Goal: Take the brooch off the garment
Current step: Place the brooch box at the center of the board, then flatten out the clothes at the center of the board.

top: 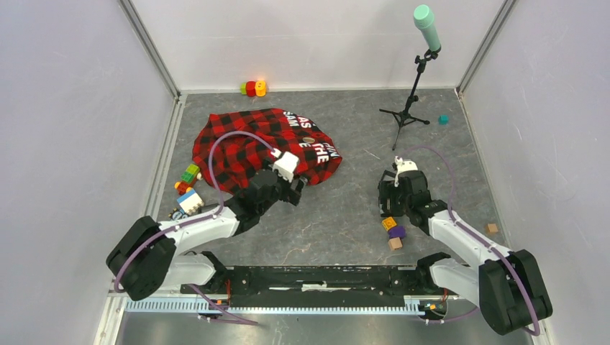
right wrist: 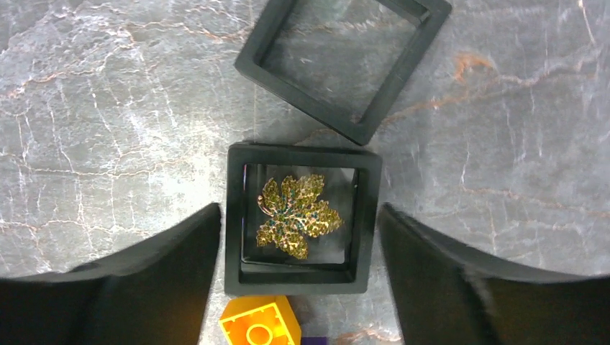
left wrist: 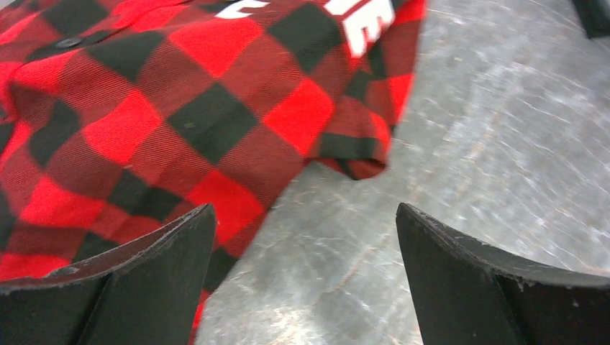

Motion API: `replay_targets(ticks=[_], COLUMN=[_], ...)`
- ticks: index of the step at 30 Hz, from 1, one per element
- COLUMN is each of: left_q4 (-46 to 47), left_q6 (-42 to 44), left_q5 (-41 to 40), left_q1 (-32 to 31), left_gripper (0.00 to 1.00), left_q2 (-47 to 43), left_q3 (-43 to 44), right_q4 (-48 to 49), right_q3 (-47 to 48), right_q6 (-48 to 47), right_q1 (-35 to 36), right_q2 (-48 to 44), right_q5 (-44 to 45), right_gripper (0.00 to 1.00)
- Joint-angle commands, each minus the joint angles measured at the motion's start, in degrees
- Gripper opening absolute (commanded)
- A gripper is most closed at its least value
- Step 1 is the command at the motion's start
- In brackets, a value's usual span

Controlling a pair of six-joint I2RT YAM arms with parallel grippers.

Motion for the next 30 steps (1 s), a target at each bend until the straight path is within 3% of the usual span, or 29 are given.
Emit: replay_targets(ticks=[1, 2, 8, 12, 18, 24, 30], left_q4=[-2.01, -1.66, -0.43, -0.97, -2.19, -3.25, -2.81], left_q6=[-6.32, -6.44, -7.8, -5.9, -5.95, -7.04, -6.57], left_q5=[-1.48, -1.21, 4.4, 7.16, 13.28, 16.86, 12.88], left_q1=[5.73, 6.73, 13.46, 14.05, 14.1, 14.1, 14.1], left_gripper=[1.0, 1.0, 0.95, 0.92, 0.91, 0.88, 0.66], left_q2=[-2.28, -2.61, -2.36, -0.21, 4.38, 8.47, 10.62], left_q3=[2.87, 2.8, 3.58, 4.47, 5.7, 6.59, 7.08], right_q4=[-3.96, -4.0, -5.26, -4.29, 5.63, 14.53, 20.71], right_q3=[3.0, 3.53, 7.99, 9.96, 11.59, 16.38, 24.02], right_q6=[-0.19, -0.65, -2.17, -2.15, -1.51, -0.57, -2.55], right_q1=[-0.22, -0.22, -0.18, -0.15, 0.17, 1.65, 4.63], right_q2=[-0.77, -1.51, -4.32, -3.61, -0.93, 8.0, 22.22], right_q5=[4.1, 3.29, -0.06, -3.26, -16.34, -18.92, -18.71], right_gripper=[0.91, 0.97, 0.98, 0.98, 0.88, 0.83, 0.74])
